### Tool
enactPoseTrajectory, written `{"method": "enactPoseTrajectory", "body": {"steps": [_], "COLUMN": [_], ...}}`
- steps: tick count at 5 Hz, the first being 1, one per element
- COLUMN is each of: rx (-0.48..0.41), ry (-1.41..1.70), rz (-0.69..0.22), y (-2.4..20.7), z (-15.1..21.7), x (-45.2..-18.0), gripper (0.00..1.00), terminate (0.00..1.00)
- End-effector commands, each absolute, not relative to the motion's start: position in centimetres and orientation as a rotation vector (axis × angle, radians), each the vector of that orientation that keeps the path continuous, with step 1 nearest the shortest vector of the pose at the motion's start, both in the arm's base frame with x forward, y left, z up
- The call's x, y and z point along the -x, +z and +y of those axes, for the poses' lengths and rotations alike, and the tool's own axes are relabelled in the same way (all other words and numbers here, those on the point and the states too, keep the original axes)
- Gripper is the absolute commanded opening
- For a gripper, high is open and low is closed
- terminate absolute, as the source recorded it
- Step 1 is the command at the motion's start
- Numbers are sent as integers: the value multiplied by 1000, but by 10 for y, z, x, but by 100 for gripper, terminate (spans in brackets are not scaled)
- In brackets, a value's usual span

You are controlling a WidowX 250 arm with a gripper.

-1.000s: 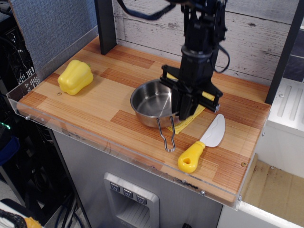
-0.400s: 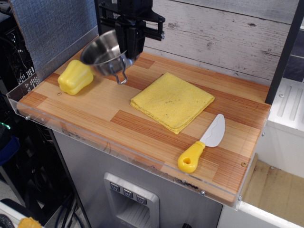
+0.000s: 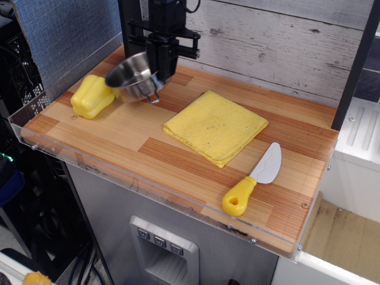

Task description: Move the pot and place it right next to the bell pepper.

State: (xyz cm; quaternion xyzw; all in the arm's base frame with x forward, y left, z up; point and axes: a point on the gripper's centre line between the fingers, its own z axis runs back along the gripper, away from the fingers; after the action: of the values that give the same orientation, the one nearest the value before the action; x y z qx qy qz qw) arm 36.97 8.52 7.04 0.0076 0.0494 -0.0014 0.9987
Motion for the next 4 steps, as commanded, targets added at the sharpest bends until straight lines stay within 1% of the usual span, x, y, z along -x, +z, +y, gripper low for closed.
{"method": "enactPoseTrajectory", "body": {"steps": [1,4], "rx": [-51,-47], "ry": [-64,-92], "rz": [18,127], "y": [88,56], "z": [72,89], "x": [-378,-373], "gripper": [0,0], "terminate": [0,0]}}
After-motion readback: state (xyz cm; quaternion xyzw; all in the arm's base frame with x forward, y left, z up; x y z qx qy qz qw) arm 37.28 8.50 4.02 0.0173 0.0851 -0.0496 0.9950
